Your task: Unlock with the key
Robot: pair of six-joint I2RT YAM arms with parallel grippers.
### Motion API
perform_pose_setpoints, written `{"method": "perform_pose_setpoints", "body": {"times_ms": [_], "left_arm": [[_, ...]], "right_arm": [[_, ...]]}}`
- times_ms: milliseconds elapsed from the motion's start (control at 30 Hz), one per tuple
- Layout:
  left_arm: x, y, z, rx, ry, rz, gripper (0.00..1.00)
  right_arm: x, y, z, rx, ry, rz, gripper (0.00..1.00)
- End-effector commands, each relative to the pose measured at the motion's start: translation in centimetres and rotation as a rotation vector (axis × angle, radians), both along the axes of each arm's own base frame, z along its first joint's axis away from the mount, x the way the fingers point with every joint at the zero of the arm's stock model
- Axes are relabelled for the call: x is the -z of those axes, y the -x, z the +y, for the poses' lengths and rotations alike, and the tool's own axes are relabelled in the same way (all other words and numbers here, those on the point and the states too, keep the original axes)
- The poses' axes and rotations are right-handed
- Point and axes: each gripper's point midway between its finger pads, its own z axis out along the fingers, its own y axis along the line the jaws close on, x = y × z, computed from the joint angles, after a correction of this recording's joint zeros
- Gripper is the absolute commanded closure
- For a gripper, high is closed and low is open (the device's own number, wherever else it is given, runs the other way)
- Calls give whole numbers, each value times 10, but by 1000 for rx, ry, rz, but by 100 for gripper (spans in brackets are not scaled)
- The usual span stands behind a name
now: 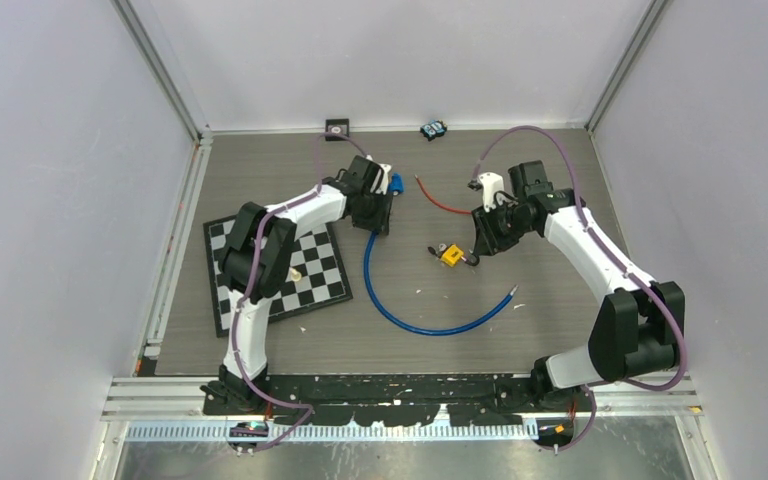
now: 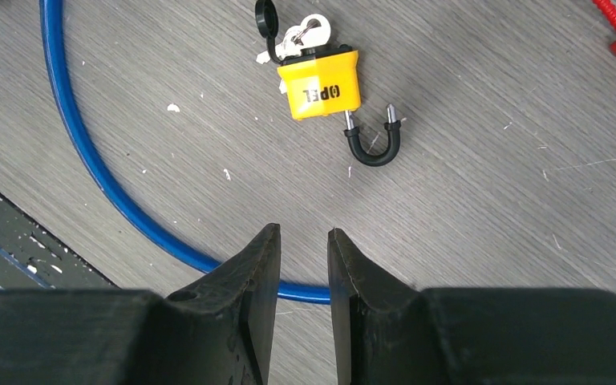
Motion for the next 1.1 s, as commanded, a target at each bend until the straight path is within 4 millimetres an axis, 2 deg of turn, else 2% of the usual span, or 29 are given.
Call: {"method": "perform_pose_setpoints", "body": {"times_ms": [0, 300, 433, 567, 633, 733, 800, 900, 1067], "left_arm": [[-19, -8, 0, 9, -14, -49, 54], [-38, -10, 16, 57, -98, -128, 31], [-69, -11, 26, 93, -131, -223, 13], [-104, -4, 37, 147, -147, -327, 1], [-120, 1, 45, 183, -167, -392, 0], [-139, 5, 64, 183, -216, -484, 0], [-150, 12, 80, 167, -233, -529, 0], [-162, 24, 103, 126, -244, -572, 0], [-204, 49, 137, 22, -205, -679, 0]], "right_arm": [[-23, -2, 1, -12, -30, -63, 66], [-27, -1, -1, 3, -49, -67, 66], [-36, -2, -4, 24, -64, -91, 62], [-50, -11, -13, 102, -92, -106, 54], [-59, -18, -22, 167, -114, -112, 50], [-77, -28, -38, 250, -140, -146, 30], [-94, -35, -54, 311, -149, -189, 20], [-113, -40, -64, 358, -145, -243, 16], [-132, -41, -73, 437, -146, -304, 12]]}}
